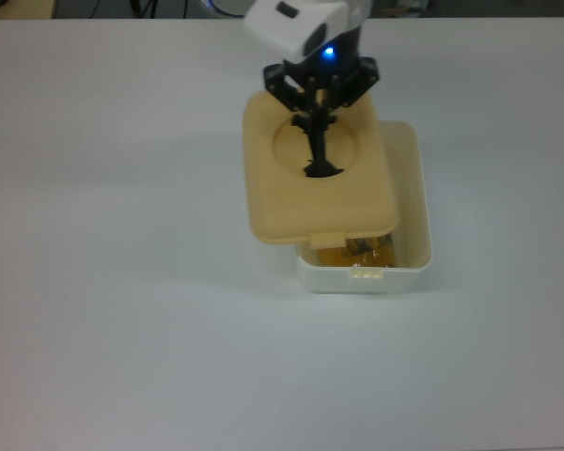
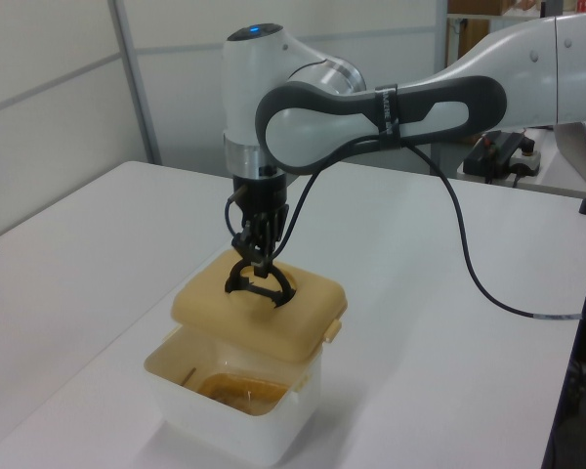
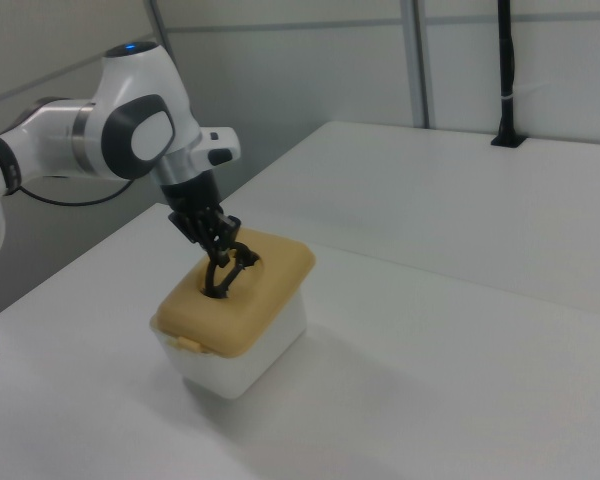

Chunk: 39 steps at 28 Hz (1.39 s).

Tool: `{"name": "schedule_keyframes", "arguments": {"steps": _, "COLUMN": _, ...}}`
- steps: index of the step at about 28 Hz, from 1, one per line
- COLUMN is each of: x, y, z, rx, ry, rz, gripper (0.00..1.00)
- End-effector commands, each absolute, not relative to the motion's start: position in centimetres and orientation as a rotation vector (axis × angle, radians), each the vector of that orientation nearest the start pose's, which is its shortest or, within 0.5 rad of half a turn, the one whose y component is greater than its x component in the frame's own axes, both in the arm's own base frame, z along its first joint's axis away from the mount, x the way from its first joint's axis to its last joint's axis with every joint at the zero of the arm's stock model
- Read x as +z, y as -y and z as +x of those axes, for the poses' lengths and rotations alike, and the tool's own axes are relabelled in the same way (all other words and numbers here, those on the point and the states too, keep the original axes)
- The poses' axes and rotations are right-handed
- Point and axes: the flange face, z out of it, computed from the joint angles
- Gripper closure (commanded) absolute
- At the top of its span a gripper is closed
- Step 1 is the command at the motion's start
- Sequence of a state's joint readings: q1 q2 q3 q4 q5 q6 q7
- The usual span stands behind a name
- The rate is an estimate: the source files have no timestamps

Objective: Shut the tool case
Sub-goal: 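Lift the tan lid and carry it over the white box, then lower the lid onto the box rim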

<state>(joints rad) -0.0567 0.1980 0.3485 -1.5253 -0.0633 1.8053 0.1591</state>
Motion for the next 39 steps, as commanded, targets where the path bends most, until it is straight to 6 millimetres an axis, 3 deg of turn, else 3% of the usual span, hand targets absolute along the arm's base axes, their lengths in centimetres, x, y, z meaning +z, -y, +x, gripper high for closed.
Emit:
{"name": "schedule_keyframes", "arguments": {"steps": 1, "x": 55.8, "y": -18.1, "z": 60.9, "rx": -0.138, "ry": 0.186, "rz": -3.113, "gripper": 1.00}}
{"name": "schedule_keyframes", "arguments": {"steps": 6, "x": 54.9, "y": -20.8, "z": 60.5, "rx": -0.119, "ry": 0.228, "rz": -3.111, "gripper": 1.00}}
{"name": "schedule_keyframes", "arguments": {"steps": 22, "x": 53.6, "y": -21.1, "z": 60.8, "rx": -0.093, "ry": 0.192, "rz": -3.114, "gripper": 1.00}}
{"name": "schedule_keyframes", "arguments": {"steps": 30, "x": 53.6, "y": -20.9, "z": 61.0, "rx": -0.094, "ry": 0.086, "rz": -3.111, "gripper": 1.00}}
{"name": "schedule_keyframes", "arguments": {"steps": 31, "x": 53.7, "y": -21.0, "z": 61.0, "rx": -0.108, "ry": 0.074, "rz": -3.109, "gripper": 0.86}}
{"name": "schedule_keyframes", "arguments": {"steps": 32, "x": 53.7, "y": -21.0, "z": 61.1, "rx": -0.122, "ry": 0.053, "rz": -3.107, "gripper": 0.55}}
{"name": "schedule_keyframes", "arguments": {"steps": 33, "x": 53.9, "y": -21.2, "z": 61.3, "rx": -0.151, "ry": 0.006, "rz": -3.104, "gripper": 0.01}}
{"name": "schedule_keyframes", "arguments": {"steps": 39, "x": 54.0, "y": -21.0, "z": 61.4, "rx": -0.169, "ry": -0.027, "rz": -3.109, "gripper": 0.00}}
